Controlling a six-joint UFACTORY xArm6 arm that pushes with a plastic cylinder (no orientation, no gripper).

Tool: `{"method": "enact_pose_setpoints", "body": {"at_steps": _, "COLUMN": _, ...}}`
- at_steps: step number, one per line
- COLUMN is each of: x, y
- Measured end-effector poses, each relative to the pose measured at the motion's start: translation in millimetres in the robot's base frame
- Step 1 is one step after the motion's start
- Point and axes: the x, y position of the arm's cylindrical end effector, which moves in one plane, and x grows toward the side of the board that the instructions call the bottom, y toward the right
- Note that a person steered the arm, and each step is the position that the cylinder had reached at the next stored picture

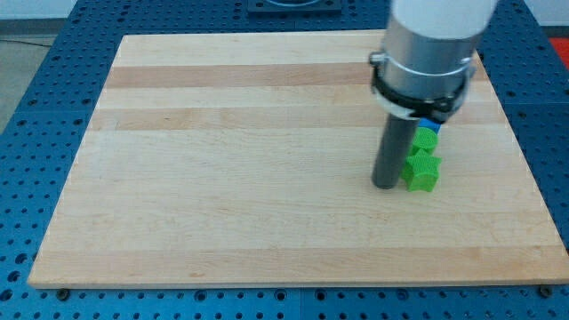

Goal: Place your arm bottom left to the green star

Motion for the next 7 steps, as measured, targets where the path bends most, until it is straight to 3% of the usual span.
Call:
{"method": "enact_pose_setpoints", "body": {"at_steps": 1, "x": 32, "y": -34}}
{"method": "enact_pose_setpoints", "body": {"at_steps": 3, "x": 95, "y": -7}}
{"method": "enact_pose_setpoints", "body": {"at_steps": 4, "x": 95, "y": -7}}
{"method": "enact_pose_setpoints", "body": {"at_steps": 7, "x": 20, "y": 30}}
